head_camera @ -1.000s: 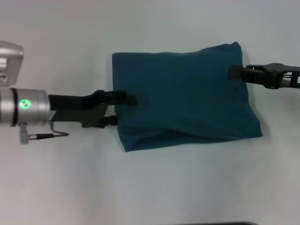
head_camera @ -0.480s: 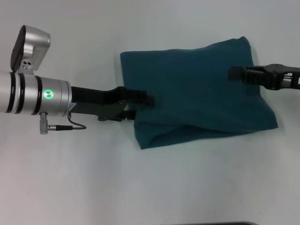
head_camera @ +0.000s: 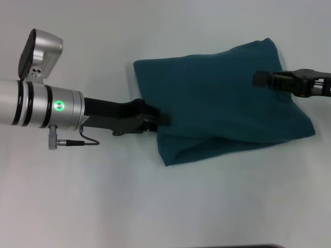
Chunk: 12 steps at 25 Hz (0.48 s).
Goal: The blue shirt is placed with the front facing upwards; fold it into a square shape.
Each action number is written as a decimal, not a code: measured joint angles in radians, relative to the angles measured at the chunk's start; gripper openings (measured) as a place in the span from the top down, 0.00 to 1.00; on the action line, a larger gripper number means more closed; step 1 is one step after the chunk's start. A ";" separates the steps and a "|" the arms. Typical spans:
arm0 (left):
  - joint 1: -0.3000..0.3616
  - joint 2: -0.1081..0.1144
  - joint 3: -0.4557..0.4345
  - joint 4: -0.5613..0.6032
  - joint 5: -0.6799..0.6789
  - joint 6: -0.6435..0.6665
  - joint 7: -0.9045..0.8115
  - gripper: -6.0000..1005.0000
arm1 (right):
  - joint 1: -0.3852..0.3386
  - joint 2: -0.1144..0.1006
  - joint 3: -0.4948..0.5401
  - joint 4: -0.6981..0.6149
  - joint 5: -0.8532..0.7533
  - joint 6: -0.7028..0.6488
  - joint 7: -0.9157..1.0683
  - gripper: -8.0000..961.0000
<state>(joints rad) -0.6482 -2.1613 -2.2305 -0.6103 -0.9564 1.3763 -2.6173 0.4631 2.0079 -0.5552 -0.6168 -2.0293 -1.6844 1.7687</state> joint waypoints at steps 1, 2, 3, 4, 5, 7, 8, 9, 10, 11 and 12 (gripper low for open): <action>0.001 0.000 0.000 -0.001 -0.001 0.003 0.002 0.53 | 0.000 0.000 0.001 0.000 0.000 0.000 0.000 0.75; 0.002 0.000 0.000 -0.002 -0.002 0.006 0.004 0.57 | 0.000 0.000 0.003 0.001 0.000 0.000 0.000 0.75; 0.004 0.000 0.000 -0.003 -0.003 0.010 0.007 0.61 | 0.000 0.000 0.005 0.001 0.000 0.000 0.003 0.75; 0.006 0.000 -0.001 -0.003 -0.003 0.013 0.010 0.65 | 0.000 0.000 0.007 0.001 0.000 0.000 0.007 0.75; 0.008 0.000 -0.003 -0.003 -0.004 0.015 0.013 0.69 | -0.001 0.000 0.009 0.001 0.000 0.000 0.010 0.75; 0.011 0.000 -0.009 -0.003 -0.005 0.020 0.018 0.76 | -0.002 0.000 0.012 0.001 0.000 0.001 0.014 0.75; 0.014 0.001 -0.011 -0.003 -0.007 0.022 0.021 0.80 | -0.002 0.000 0.012 0.001 0.000 0.001 0.014 0.75; 0.014 0.001 -0.012 -0.004 -0.009 0.022 0.022 0.84 | -0.002 0.000 0.012 0.001 0.000 0.002 0.014 0.75; 0.014 0.001 -0.012 -0.003 -0.010 0.023 0.022 0.87 | -0.002 0.000 0.012 0.001 0.000 0.003 0.015 0.75; 0.012 0.001 -0.012 -0.003 -0.011 0.023 0.022 0.91 | -0.002 0.000 0.013 0.001 0.000 0.004 0.015 0.75; 0.011 0.000 -0.011 -0.003 -0.011 0.023 0.023 0.94 | -0.002 0.000 0.013 0.001 0.000 0.006 0.015 0.75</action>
<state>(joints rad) -0.6377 -2.1608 -2.2416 -0.6137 -0.9672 1.3997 -2.5946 0.4606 2.0079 -0.5426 -0.6159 -2.0294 -1.6787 1.7834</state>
